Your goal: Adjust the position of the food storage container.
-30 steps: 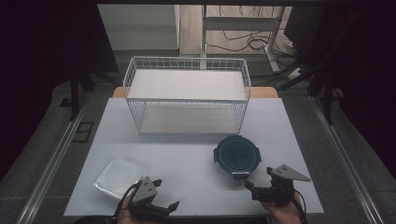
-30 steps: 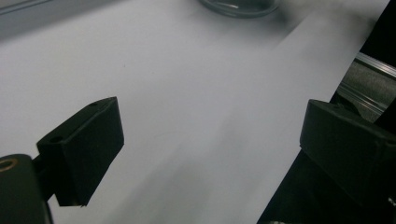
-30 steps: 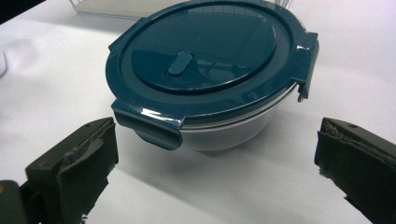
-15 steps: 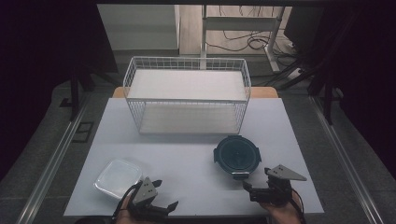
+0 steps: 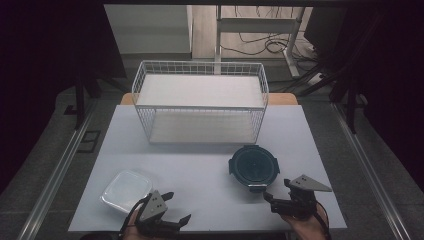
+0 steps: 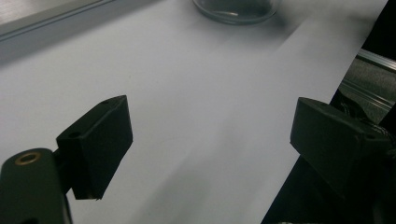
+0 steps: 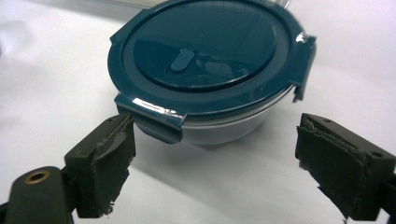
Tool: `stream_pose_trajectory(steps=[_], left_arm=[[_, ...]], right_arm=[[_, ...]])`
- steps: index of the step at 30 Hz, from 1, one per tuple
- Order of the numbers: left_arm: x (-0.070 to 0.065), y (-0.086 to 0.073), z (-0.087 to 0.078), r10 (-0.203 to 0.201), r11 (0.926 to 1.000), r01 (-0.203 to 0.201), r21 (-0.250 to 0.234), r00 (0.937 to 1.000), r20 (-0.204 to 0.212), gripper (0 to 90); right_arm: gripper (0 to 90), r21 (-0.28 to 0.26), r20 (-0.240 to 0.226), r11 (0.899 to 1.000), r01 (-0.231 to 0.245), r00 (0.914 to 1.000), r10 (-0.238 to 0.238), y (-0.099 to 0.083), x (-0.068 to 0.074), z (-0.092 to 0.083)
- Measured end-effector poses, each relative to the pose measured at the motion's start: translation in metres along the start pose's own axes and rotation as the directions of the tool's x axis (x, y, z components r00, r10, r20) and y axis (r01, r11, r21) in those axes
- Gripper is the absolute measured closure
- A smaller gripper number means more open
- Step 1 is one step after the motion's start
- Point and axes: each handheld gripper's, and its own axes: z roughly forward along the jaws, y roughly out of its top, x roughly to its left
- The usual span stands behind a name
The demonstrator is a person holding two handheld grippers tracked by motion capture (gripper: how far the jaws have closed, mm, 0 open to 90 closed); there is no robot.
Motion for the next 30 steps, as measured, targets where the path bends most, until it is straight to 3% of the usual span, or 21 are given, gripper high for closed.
stream_pose_trajectory(steps=[9,10,18,23,30], left_arm=[[-0.001,0.000,-0.001,0.026,0.9996,-0.026,-0.010,0.9994,-0.021,13.1],[-0.002,0.000,-0.001,0.029,0.9995,-0.029,-0.012,0.9993,-0.025,13.1],[-0.003,0.000,0.000,0.043,0.9990,-0.043,-0.012,0.9987,-0.028,14.3],[-0.003,-0.001,-0.001,0.043,0.9989,-0.044,-0.018,0.9985,-0.033,14.3],[-0.005,0.001,-0.001,0.035,0.9992,-0.036,-0.018,0.9986,-0.039,16.1]], right_arm=[[20.3,0.024,-0.021,0.999,-0.024,0.9995,0.025,0.013,0.002,-0.005],[23.6,0.028,-0.062,0.999,-0.041,0.9972,0.043,0.017,0.006,-0.004],[37.7,0.054,-0.095,0.997,0.053,0.9944,-0.048,0.033,0.022,0.006],[55.4,0.053,-0.138,0.989,0.138,0.9819,-0.130,0.048,0.031,0.021],[67.4,0.066,-0.178,0.977,0.200,0.9663,-0.186,0.055,0.041,0.039]])
